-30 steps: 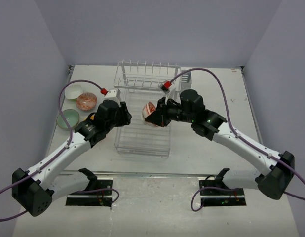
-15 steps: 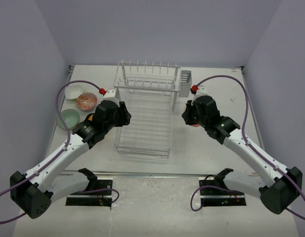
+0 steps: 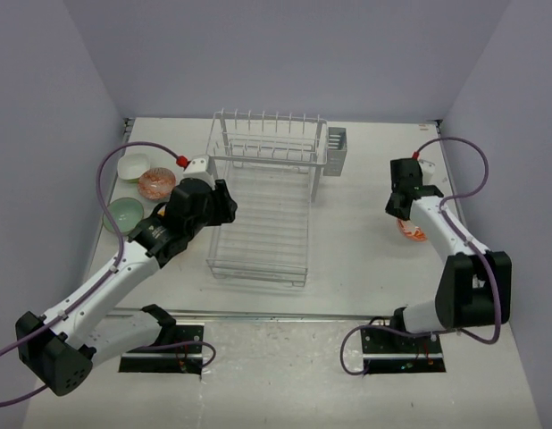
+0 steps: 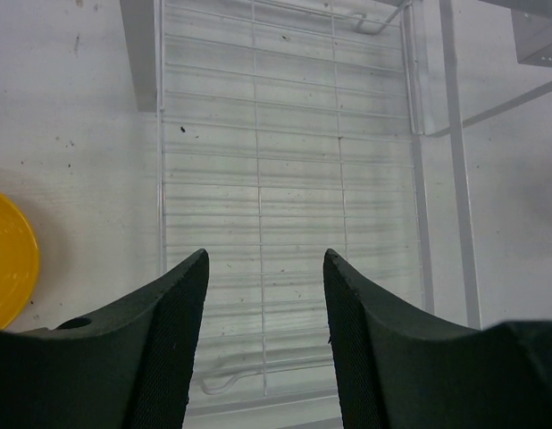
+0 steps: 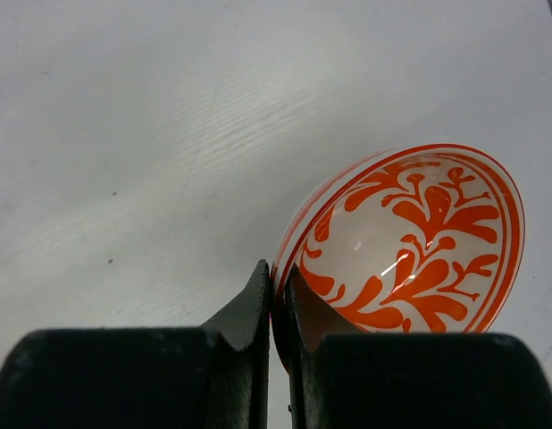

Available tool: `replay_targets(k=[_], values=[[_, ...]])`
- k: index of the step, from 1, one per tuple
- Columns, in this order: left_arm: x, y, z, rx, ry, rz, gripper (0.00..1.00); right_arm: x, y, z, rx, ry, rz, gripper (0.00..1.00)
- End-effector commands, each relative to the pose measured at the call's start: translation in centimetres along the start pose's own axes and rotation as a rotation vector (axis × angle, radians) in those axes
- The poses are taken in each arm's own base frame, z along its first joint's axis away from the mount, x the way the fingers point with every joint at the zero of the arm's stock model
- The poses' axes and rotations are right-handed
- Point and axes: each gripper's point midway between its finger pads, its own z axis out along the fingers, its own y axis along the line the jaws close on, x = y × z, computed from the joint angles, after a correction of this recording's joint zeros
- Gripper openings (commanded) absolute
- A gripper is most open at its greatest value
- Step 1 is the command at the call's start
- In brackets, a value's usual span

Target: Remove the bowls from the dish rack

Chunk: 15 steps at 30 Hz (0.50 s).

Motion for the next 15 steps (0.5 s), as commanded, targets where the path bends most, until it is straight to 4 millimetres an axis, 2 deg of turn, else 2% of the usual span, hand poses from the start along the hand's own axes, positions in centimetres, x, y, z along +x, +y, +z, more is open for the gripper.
replay_targets(k=[1, 2, 3, 7, 10, 15], values=[[-1.1, -0.5, -0.3, 0.012, -0.019, 0.024, 0.56, -3.4, -2.8, 2.3, 0.094, -0.023, 0.129, 0.00], [-1.1, -0.6, -0.3, 0.013, -0.018, 0.026, 0.56, -3.4, -3.0, 2.8, 0.098, -0.013, 0.131, 0.00], [-1.0, -0.6, -0.4, 0.016, -0.017, 0.026, 0.56, -3.7, -4.6, 3.3, 0.129, 0.004, 0.170, 0.00], [-1.0, -0.6, -0.3, 0.018, -0.015, 0.032, 0.57, -3.8, -6.5, 4.3, 0.162, 0.012, 0.207, 0.00], [-1.0, -0.7, -0.7, 0.026, -0.006, 0.033, 0.57, -3.9, -6.9, 5.1, 0.175, 0.028, 0.217, 0.00], [-1.4, -0.3, -1.7, 0.026, -0.037, 0.027, 0.63, -3.1, -6.4, 6.5, 0.177, 0.073, 0.193, 0.00]])
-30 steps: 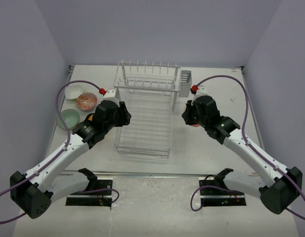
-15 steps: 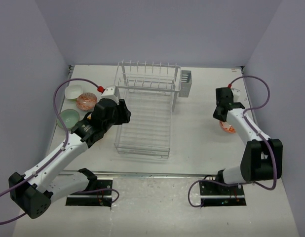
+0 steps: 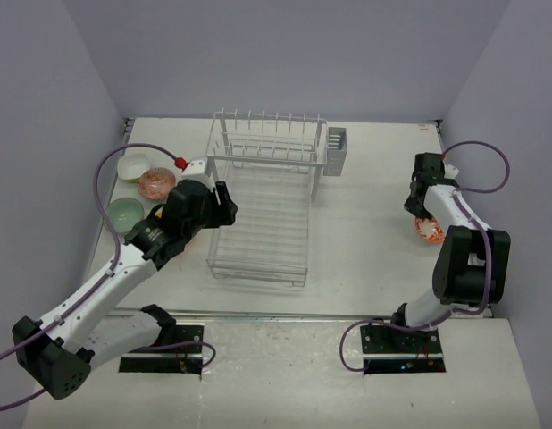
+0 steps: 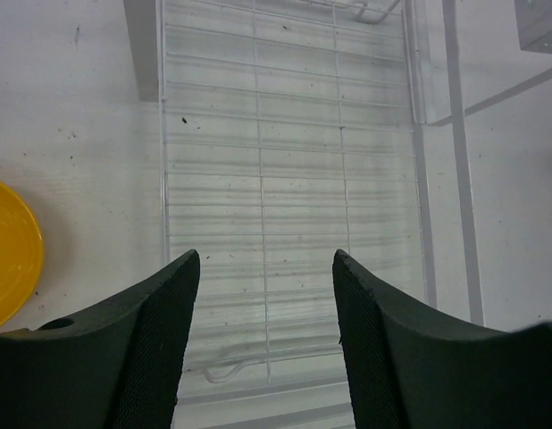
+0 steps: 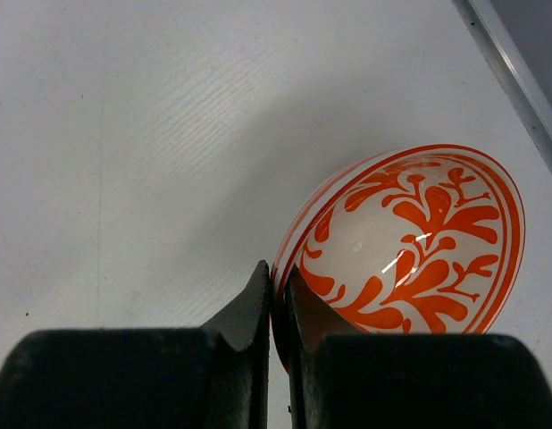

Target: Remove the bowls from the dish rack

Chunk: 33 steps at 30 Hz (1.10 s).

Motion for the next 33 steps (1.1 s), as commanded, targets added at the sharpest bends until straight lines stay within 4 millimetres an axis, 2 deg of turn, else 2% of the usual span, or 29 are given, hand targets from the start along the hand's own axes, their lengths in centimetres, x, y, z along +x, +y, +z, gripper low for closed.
replay_targets(k=[1, 8, 15, 28, 29, 30, 32, 33], values=[[-1.7, -0.4, -1.3, 0.022, -0.054, 0.020, 0.64, -1.9, 1.2, 0.1, -0.029, -0.040, 0.014, 0.00], [-1.6, -0.7, -1.6, 0.045, -0.048, 0.018, 0.76, -1.2, 1.6, 1.0, -0.035, -0.020, 0.003, 0.00], [-1.8, -0.7, -2.0, 0.046, -0.057, 0.014, 0.78, -0.2, 2.5, 2.3, -0.058, 0.030, -0.023, 0.00], [-1.7, -0.9, -1.8, 0.050, -0.054, 0.007, 0.78, 0.6, 3.6, 2.7, -0.086, 0.058, -0.058, 0.00], [-1.8, -0.9, -1.9, 0.051, -0.056, 0.007, 0.77, 0.6, 3.9, 2.5, -0.091, 0.052, -0.071, 0.03], [-1.9, -0.9, -1.9, 0.051, -0.058, 0.006, 0.78, 0.4, 4.2, 2.2, -0.100, 0.040, -0.075, 0.13], [-2.0, -0.7, -1.9, 0.044, -0.064, 0.005, 0.78, 0.4, 4.4, 1.9, -0.112, 0.034, -0.081, 0.20], [-1.8, -0.7, -1.8, 0.043, -0.059, 0.007, 0.78, 0.3, 4.5, 1.7, -0.119, 0.027, -0.083, 0.31]])
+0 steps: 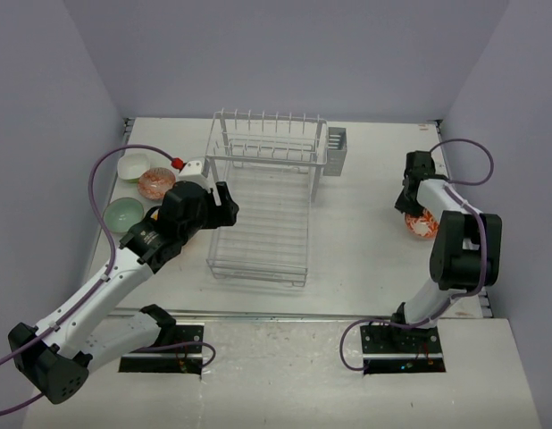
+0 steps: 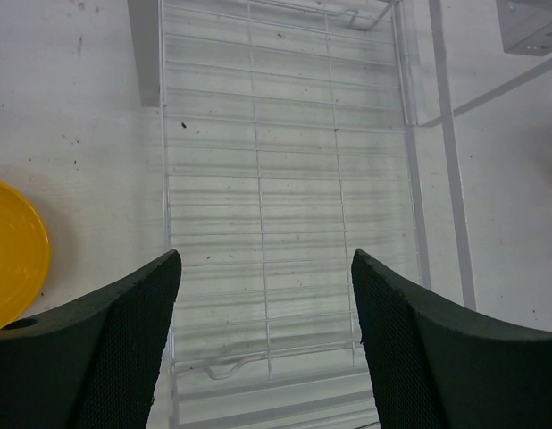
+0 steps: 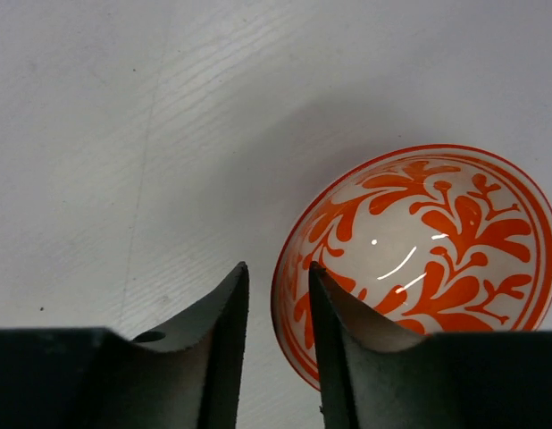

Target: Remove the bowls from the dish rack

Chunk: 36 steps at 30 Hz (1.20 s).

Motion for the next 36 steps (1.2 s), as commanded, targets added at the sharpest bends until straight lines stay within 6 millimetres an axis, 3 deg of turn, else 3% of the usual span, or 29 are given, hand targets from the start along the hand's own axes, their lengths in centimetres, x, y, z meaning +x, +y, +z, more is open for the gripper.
replay_targets(k=[1, 2, 9, 12, 16, 17, 19, 23, 33, 36], values=[[-1.3, -0.6, -0.7, 0.024, -0.037, 0.000, 0.78, -1.2, 1.9, -0.9, -0.072, -0.049, -0.010, 0.35], [-1.1, -0.6, -0.5, 0.023, -0.032, -0.001, 0.78, -1.2, 2.0, -0.9, -0.072, -0.054, -0.014, 0.43], [-0.7, -0.5, -0.4, 0.022, -0.025, -0.001, 0.78, -1.4, 2.1, -1.4, -0.069, -0.065, -0.021, 0.48], [-0.8, -0.3, -0.5, 0.017, -0.034, -0.004, 0.77, -2.1, 2.5, -2.8, -0.099, -0.125, -0.021, 0.50], [-1.2, -0.4, -0.8, 0.027, -0.061, -0.015, 0.78, -3.6, 2.9, -5.6, -0.139, -0.233, -0.011, 0.53], [-1.0, -0.3, -0.7, 0.027, -0.063, -0.015, 0.78, -4.5, 2.9, -7.1, -0.164, -0.286, 0.007, 0.55], [-1.6, -0.4, -1.1, 0.037, -0.091, -0.021, 0.78, -4.5, 2.8, -8.3, -0.190, -0.322, 0.010, 0.57], [-1.9, -0.2, -1.3, 0.033, -0.119, -0.015, 0.80, -4.7, 4.3, -12.9, -0.313, -0.439, -0.002, 0.75], [-2.0, -0.3, -1.8, 0.064, -0.146, -0.026, 0.91, -2.2, 6.6, -17.2, -0.514, -0.463, -0.014, 0.98], [-2.1, -0.3, -1.9, 0.064, -0.152, -0.028, 0.93, -0.8, 7.2, -17.5, -0.565, -0.460, -0.038, 0.99]])
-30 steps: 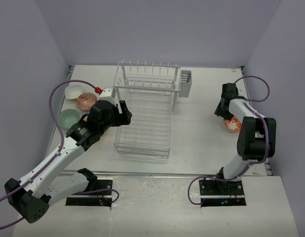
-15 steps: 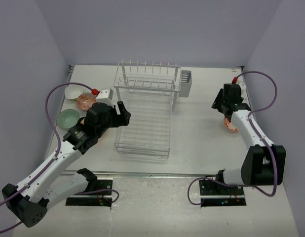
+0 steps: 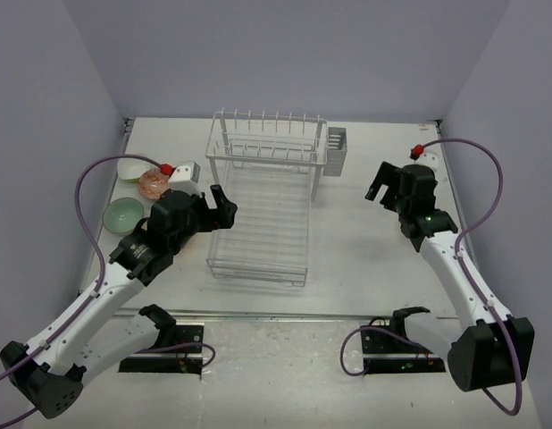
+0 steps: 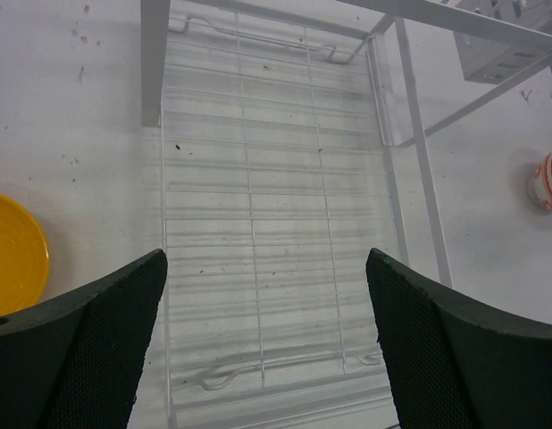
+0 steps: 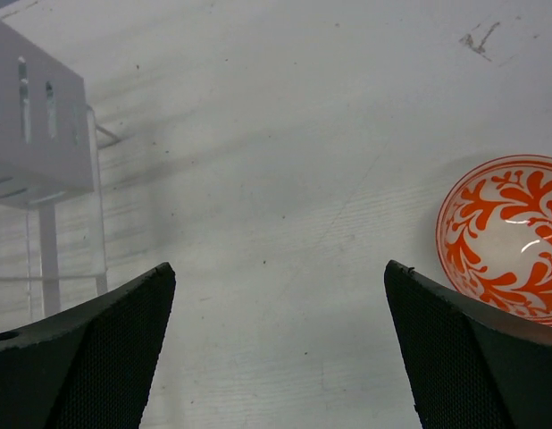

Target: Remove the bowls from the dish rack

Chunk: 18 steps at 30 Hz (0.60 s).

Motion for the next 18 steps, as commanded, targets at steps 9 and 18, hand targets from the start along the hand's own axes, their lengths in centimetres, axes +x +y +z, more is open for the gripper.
replay_targets(k=[9, 18], values=[[-0.1, 0.3, 0.4, -0.006, -0.045, -0.017, 1.00, 1.9, 5.1, -4.7, -0.307, -0.073, -0.013, 0.99], [0.0, 0.5, 0.4, -0.013, -0.051, -0.027, 1.00, 3.2, 6.5, -6.8, -0.440, -0.089, -0.029, 0.99]])
